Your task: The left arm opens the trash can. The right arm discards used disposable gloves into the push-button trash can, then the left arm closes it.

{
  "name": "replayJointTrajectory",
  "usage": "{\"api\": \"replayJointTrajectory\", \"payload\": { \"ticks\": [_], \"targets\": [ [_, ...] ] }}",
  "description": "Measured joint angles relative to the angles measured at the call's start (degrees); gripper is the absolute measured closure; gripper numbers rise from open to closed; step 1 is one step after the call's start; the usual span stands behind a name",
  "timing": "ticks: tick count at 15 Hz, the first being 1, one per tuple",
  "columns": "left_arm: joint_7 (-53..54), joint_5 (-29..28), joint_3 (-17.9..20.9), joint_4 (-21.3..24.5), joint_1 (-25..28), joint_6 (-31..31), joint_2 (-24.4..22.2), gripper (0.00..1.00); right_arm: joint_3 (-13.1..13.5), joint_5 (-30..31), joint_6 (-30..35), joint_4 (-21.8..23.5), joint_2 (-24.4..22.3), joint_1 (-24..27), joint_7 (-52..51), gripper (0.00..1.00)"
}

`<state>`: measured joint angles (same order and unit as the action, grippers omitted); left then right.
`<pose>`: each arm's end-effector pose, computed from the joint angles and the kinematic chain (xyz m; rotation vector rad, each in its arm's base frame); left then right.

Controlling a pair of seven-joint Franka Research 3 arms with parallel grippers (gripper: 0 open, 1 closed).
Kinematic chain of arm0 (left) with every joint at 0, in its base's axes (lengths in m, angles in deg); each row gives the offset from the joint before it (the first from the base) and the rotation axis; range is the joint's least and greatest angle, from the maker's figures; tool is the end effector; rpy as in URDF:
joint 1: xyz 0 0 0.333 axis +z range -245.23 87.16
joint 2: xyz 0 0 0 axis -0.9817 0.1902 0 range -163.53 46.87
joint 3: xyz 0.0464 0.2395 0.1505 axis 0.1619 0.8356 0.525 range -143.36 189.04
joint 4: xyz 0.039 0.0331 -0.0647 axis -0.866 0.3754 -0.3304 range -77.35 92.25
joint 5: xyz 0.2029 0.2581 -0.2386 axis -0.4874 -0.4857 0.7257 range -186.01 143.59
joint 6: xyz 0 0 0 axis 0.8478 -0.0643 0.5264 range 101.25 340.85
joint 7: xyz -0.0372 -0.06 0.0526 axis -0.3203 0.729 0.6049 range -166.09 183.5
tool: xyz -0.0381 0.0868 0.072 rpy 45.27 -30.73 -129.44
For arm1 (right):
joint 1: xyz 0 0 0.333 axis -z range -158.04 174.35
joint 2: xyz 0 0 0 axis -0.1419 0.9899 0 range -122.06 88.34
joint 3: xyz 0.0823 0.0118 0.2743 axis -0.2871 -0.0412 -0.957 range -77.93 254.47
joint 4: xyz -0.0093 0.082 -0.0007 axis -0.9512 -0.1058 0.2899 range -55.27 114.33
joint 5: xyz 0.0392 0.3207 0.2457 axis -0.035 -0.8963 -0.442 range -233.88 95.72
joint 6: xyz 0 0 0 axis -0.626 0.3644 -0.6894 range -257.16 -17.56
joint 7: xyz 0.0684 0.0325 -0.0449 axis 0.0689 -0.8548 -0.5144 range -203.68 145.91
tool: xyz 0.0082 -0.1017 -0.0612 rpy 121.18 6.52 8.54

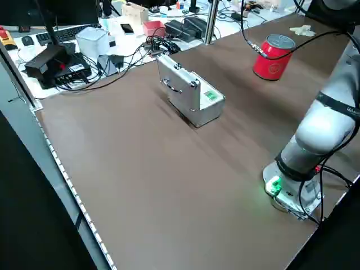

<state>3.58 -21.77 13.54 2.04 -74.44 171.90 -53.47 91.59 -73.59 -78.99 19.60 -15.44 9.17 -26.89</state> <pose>0.6011 -0.0447 0.5771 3.1272 0.0122 0.1344 0.5685 -0.0329 0.6352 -3.0603 0.1581 -0.0999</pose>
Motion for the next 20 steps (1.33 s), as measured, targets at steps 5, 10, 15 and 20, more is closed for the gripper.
{"api": "replayJointTrajectory", "payload": {
  "ticks": [5,10,15,20],
  "targets": [
    [0.00,0.00,-0.03,0.00,-0.19,-0.04,0.00,0.00,0.01,0.00,0.00,0.00,0.00,0.01,0.00,0.01],
    [0.02,0.03,-2.39,0.28,-2.56,-0.27,0.40,0.00,0.01,-0.02,0.04,0.00,0.00,0.02,0.00,0.01],
    [-2.08,0.08,-5.93,0.74,-10.79,-0.35,4.46,0.00,0.01,-0.02,0.15,0.02,0.00,0.03,0.00,0.01],
    [-12.86,0.10,-6.95,-0.39,-22.56,0.99,10.78,0.00,0.08,0.00,0.47,0.20,0.10,0.73,0.00,0.01]
  ]
}}
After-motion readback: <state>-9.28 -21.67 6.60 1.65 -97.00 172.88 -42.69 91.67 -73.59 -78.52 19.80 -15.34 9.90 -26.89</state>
